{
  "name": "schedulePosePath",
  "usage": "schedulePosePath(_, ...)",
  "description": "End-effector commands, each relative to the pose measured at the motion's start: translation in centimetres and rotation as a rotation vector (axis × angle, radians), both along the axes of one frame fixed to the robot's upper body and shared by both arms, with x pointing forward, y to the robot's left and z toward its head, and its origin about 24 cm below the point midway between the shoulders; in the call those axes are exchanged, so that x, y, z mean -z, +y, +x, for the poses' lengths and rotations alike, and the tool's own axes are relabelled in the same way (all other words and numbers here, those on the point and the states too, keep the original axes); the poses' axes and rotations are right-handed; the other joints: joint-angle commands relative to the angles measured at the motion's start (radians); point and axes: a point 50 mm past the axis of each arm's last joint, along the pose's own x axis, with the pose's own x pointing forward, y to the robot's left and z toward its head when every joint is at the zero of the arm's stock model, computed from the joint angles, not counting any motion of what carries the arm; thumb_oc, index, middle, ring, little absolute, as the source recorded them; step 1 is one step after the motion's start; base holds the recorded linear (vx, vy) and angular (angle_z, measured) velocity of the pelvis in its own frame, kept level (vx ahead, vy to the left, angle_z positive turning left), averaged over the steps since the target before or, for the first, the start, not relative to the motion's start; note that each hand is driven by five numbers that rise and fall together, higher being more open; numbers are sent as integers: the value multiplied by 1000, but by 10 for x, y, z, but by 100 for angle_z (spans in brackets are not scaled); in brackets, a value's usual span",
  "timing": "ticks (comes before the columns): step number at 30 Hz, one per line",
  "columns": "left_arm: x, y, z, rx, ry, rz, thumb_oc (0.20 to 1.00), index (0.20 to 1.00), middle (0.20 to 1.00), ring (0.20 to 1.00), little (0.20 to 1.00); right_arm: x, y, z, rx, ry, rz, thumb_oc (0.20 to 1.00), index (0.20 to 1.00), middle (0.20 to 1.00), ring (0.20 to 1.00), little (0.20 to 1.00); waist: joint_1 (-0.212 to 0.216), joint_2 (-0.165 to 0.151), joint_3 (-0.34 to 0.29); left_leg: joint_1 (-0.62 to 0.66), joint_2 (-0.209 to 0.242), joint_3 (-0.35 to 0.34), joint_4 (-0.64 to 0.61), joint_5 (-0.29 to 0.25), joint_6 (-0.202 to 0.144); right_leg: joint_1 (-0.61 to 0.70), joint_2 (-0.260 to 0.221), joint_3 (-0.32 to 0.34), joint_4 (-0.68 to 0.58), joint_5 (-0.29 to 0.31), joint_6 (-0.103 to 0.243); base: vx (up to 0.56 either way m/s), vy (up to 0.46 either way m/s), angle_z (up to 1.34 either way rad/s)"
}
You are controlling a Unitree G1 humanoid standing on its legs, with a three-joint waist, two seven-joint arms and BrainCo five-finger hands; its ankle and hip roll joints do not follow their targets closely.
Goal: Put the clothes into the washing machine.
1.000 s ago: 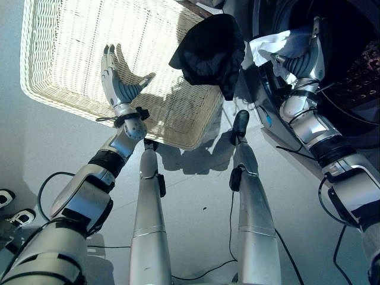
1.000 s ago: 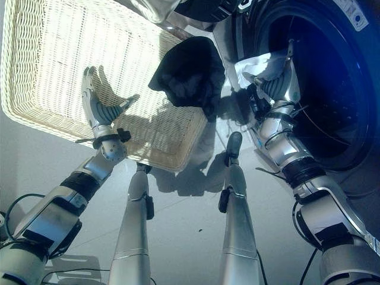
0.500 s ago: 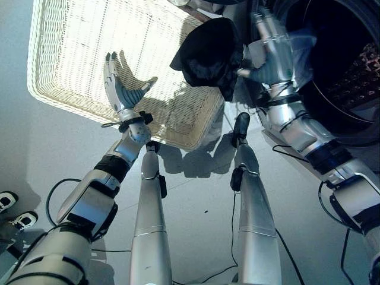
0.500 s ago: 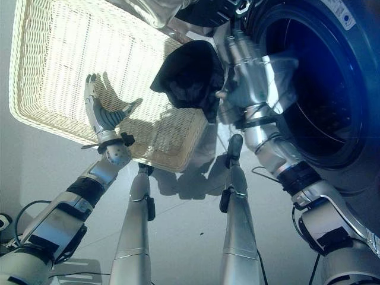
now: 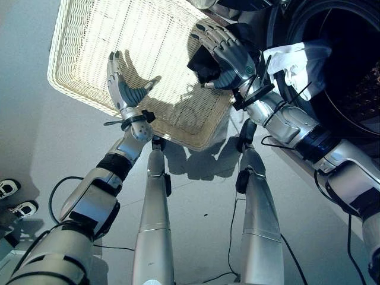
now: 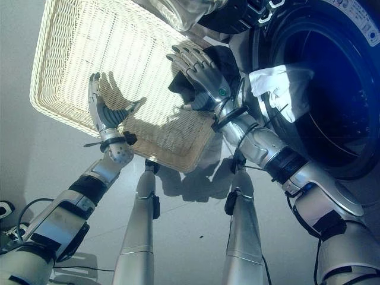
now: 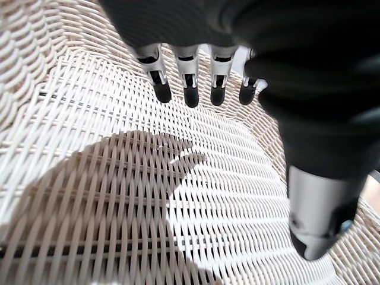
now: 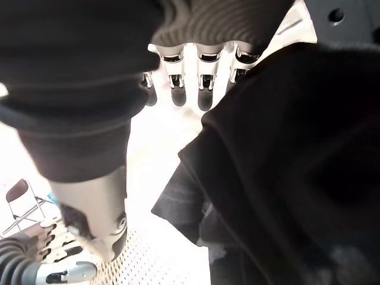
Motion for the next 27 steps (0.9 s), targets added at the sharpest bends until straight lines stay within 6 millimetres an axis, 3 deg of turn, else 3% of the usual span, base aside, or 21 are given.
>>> schedulePosePath(1, -8, -2, 0, -1, -42, -21, 1000, 1000, 1000, 1000, 1000, 0, 11, -6, -49, -33, -43, 1000, 1000, 1000, 1000, 1000, -24, 43, -15, -30, -96, 18, 33, -4, 106, 35, 63, -67, -42, 36, 41, 0, 0, 0)
schedulePosePath(10, -9, -7, 3, 10, -24, -29, 1000, 1000, 1000, 1000, 1000, 17, -5, 24, 218, 85, -104, 1000, 1000, 1000, 1000, 1000, -14, 51, -15, -34, -95, 20, 35, 3, 106, 31, 57, -72, -35, 40, 39, 0, 0, 0)
schedulePosePath(16, -10, -11, 5, 20, -24, -32, 1000, 1000, 1000, 1000, 1000, 25, -34, 45, 455, 118, -129, 1000, 1000, 1000, 1000, 1000, -7, 58, -15, -38, -95, 22, 30, 7, 110, 29, 55, -75, -39, 47, 39, 0, 0, 0)
schedulePosePath(24, -10, -17, 6, 32, -29, -34, 1000, 1000, 1000, 1000, 1000, 36, -61, 57, 648, 161, -201, 1000, 1000, 1000, 1000, 1000, -2, 70, -15, -41, -95, 24, 27, 12, 114, 26, 53, -76, -41, 52, 38, 1, 2, 1)
schedulePosePath(25, -10, -17, 6, 32, -29, -35, 1000, 1000, 1000, 1000, 1000, 37, -63, 58, 659, 160, -210, 812, 812, 812, 812, 812, -2, 70, -15, -42, -95, 24, 27, 13, 115, 26, 53, -75, -41, 53, 38, 0, 0, 0)
schedulePosePath(26, -10, -17, 6, 32, -29, -35, 1000, 1000, 1000, 1000, 1000, 37, -63, 58, 659, 160, -210, 812, 812, 812, 812, 812, -2, 70, -15, -42, -95, 24, 27, 13, 115, 26, 53, -76, -41, 53, 38, 0, 0, 0)
schedulePosePath(27, -10, -18, 6, 33, -30, -36, 1000, 1000, 1000, 1000, 1000, 38, -64, 58, 668, 156, -218, 200, 200, 200, 200, 200, -1, 71, -15, -42, -95, 24, 26, 13, 115, 26, 53, -76, -42, 54, 38, 0, 0, 0)
